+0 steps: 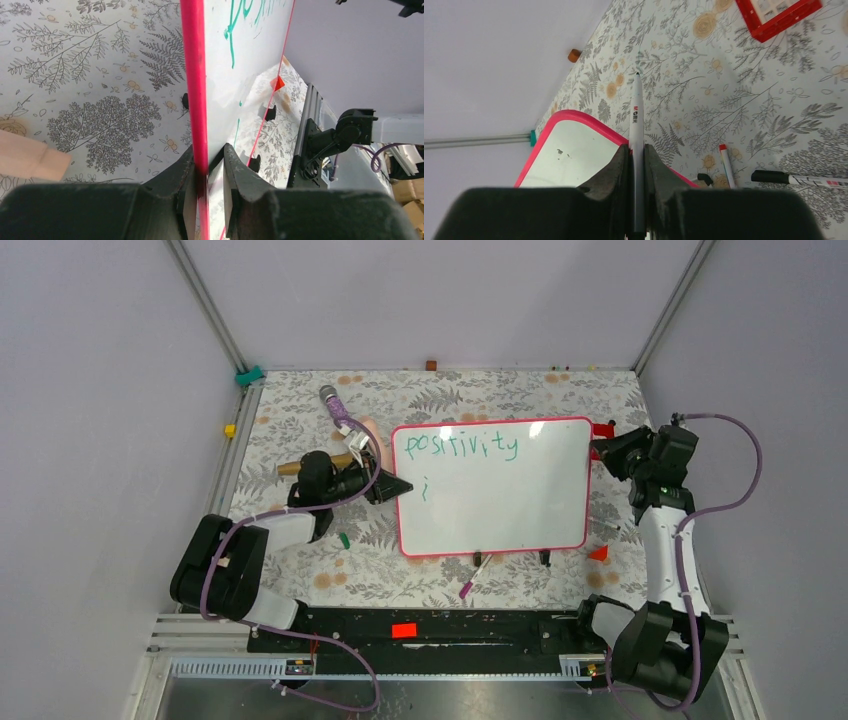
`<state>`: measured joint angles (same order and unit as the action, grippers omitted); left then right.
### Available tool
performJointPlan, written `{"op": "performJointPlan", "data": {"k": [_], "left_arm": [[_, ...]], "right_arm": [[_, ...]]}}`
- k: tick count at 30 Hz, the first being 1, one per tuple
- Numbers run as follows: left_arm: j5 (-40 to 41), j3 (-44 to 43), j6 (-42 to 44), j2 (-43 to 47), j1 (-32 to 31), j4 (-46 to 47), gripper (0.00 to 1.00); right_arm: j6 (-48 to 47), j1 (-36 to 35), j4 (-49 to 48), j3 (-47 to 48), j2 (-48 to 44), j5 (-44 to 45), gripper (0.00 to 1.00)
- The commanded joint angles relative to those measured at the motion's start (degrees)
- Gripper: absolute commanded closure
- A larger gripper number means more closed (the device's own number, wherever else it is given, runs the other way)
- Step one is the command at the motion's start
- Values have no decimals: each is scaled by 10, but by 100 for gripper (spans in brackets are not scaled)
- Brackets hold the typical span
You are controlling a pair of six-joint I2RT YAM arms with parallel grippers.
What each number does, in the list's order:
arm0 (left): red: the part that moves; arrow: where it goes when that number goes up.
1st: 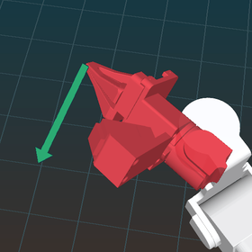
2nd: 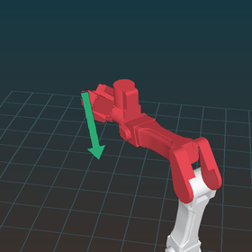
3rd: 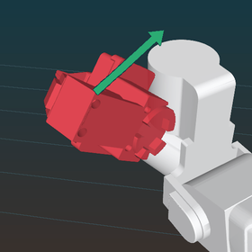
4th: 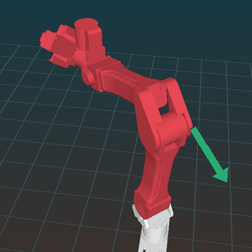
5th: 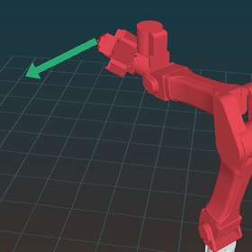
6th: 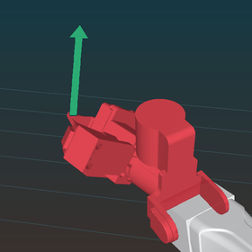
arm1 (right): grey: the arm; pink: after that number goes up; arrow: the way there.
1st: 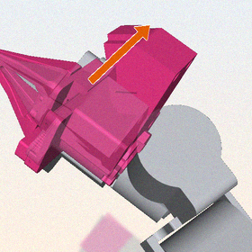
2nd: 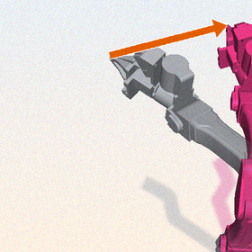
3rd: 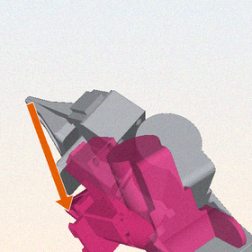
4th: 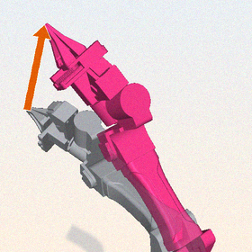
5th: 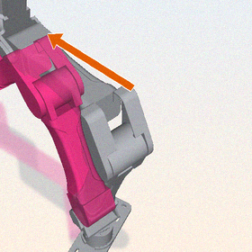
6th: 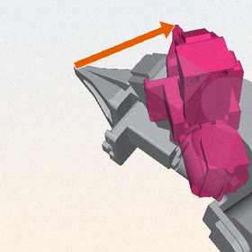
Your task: Write a sentence on the whiteboard
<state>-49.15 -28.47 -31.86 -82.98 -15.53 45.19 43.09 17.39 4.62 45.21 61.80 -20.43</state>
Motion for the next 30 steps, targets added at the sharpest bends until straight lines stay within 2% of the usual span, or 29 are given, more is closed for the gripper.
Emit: {"op": "performJointPlan", "data": {"k": [1,7,11,13,17,24,30], "left_arm": [[83,-18,79,-4,-9,6,100],[96,-12,78,-21,-9,7,100],[102,-9,74,-34,-9,21,100],[101,-8,70,-42,-8,31,100],[98,-2,58,-50,-8,58,100],[121,-8,118,1,-6,-43,100],[116,-2,104,-3,-6,-5,100]], "right_arm": [[-35,-6,77,65,-39,75,100],[-73,-7,147,101,-113,147,100],[-107,-27,184,104,-155,113,100],[-122,-81,202,103,-165,108,100],[-137,-247,219,95,-168,164,100],[-145,-469,204,77,-135,274,100],[-156,-637,186,81,-84,374,100]]}}
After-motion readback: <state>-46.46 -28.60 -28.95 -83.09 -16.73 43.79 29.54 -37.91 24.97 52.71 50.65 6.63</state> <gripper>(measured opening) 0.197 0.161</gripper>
